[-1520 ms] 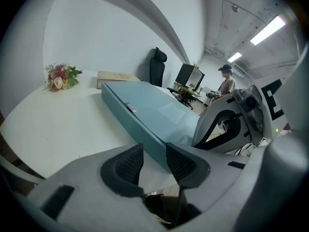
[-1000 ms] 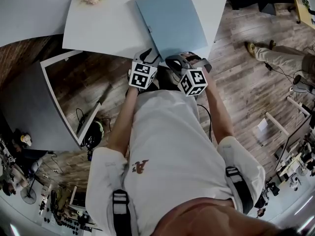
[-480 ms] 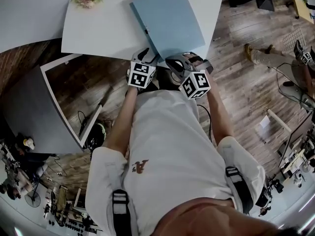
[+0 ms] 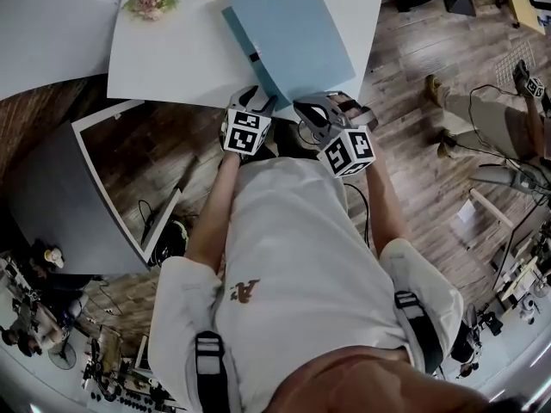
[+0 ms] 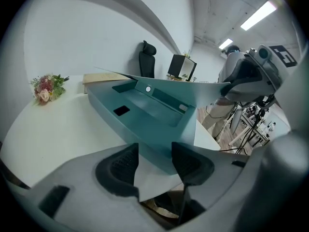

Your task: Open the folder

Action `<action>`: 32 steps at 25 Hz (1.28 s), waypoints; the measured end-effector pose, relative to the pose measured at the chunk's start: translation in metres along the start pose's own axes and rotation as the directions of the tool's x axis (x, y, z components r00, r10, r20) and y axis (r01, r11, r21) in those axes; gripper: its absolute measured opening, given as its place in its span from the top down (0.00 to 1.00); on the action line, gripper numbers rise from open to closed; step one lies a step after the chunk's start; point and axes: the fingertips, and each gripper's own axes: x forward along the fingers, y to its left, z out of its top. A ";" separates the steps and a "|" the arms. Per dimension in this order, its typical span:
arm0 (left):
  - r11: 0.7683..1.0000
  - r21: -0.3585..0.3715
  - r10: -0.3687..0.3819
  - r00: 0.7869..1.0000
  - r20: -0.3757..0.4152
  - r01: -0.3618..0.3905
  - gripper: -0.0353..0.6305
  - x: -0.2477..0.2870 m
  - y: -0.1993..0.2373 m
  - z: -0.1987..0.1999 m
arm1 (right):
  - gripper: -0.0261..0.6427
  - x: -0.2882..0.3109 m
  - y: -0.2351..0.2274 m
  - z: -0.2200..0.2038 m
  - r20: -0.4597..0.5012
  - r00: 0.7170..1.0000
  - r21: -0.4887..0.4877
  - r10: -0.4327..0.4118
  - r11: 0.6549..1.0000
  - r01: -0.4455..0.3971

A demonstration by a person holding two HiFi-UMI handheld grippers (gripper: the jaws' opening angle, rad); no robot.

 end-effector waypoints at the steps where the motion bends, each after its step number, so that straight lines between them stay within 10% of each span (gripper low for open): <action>1: 1.000 0.002 -0.001 1.000 -0.003 0.001 0.61 0.000 0.000 -0.001 | 0.95 -0.002 -0.001 0.001 0.000 1.000 0.002 -0.009 1.000 0.009; 32: 0.991 0.123 -0.049 0.996 -0.077 0.058 0.63 0.005 -0.009 0.001 | 0.95 -0.073 -0.059 -0.007 -0.050 0.934 0.203 -0.353 0.912 0.356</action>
